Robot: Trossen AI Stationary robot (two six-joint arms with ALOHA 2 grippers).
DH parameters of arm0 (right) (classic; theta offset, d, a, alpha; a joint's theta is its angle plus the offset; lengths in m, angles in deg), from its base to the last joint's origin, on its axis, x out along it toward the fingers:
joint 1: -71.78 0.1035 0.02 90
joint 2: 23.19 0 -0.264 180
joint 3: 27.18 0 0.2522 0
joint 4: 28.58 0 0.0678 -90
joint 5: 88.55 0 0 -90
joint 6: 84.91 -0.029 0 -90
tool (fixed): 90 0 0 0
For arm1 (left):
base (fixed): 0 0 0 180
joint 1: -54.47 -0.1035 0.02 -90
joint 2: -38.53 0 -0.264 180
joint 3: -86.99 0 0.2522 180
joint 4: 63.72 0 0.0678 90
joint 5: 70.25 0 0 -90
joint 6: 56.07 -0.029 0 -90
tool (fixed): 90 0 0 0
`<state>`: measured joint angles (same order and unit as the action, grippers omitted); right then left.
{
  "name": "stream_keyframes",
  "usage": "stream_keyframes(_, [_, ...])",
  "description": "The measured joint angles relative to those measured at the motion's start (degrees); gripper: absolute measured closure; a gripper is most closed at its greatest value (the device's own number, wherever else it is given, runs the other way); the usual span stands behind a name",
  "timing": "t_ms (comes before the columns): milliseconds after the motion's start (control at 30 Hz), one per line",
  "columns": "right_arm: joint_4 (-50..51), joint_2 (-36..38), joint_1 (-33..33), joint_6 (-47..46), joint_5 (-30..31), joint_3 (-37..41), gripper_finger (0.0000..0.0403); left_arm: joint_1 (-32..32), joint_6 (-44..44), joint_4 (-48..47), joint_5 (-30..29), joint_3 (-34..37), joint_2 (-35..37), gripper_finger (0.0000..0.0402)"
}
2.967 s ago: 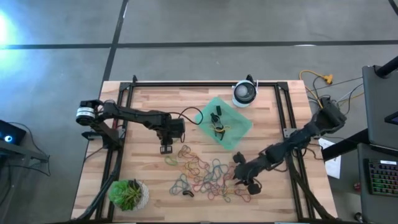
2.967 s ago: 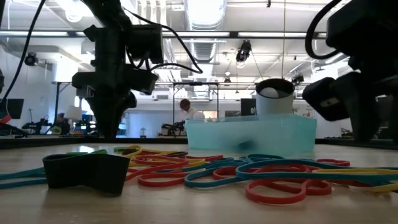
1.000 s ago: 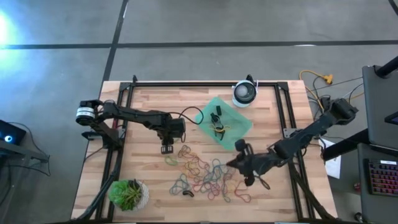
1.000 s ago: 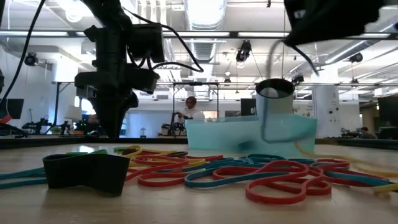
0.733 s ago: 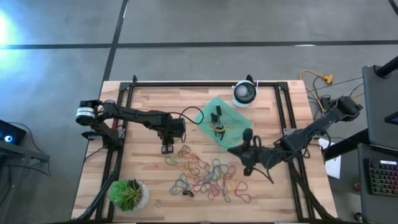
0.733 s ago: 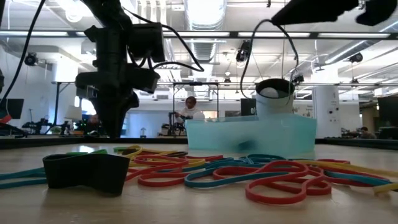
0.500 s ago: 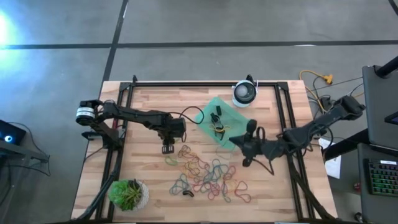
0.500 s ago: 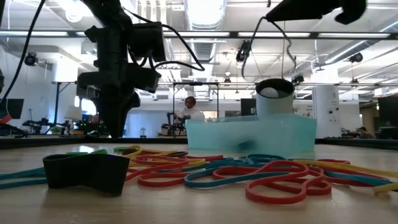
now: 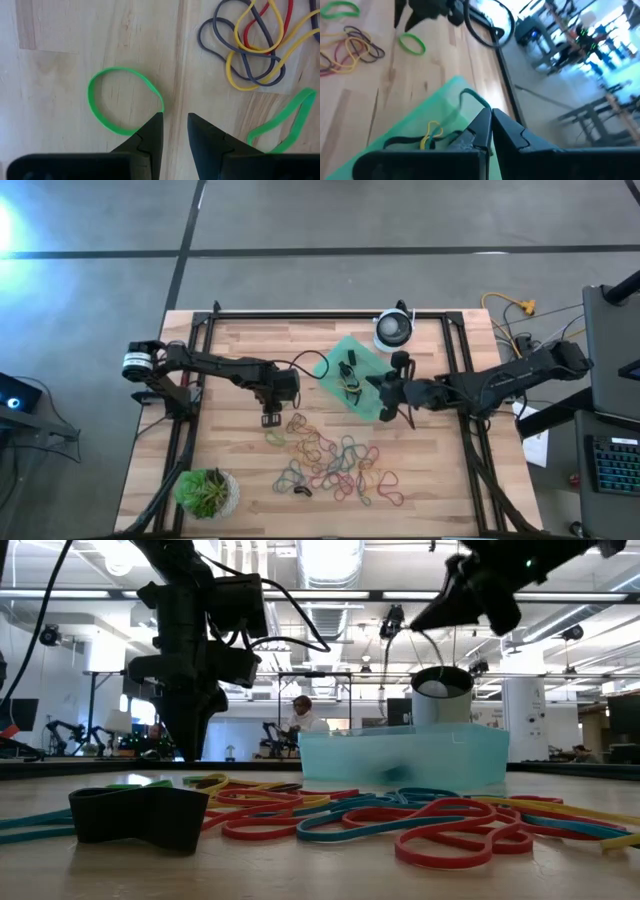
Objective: Pick and place rubber bands into bin
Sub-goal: Put the blue rubber band into the blue bin, then put the green rubber band into the blue bin
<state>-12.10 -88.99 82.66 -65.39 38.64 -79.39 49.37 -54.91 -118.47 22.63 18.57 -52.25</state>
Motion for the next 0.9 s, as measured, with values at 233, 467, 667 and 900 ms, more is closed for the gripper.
stream_keyframes(233, [0.1, -0.1, -4.0, -4.3, -4.9, 2.4, 0.0381, 0.0, 0.0, 0.0, 0.0, 0.0, 0.0, 0.0329])
stream_keyframes(467, [0.1, -0.1, -4.7, -6.5, -7.6, 2.6, 0.0313, 0.0, 0.0, 0.1, 0.0, 0.0, 0.0, 0.0329])
stream_keyframes(667, [0.1, -0.1, -4.7, -6.2, -22.1, 2.6, 0.0273, 0.0, 0.0, 0.1, 0.0, 0.0, 0.0, 0.0329])
stream_keyframes(900, [0.1, -0.1, -2.7, -10.4, -30.4, 3.0, 0.0274, 0.0, 0.0, 1.4, 0.0, 0.1, 0.0, 0.0329])
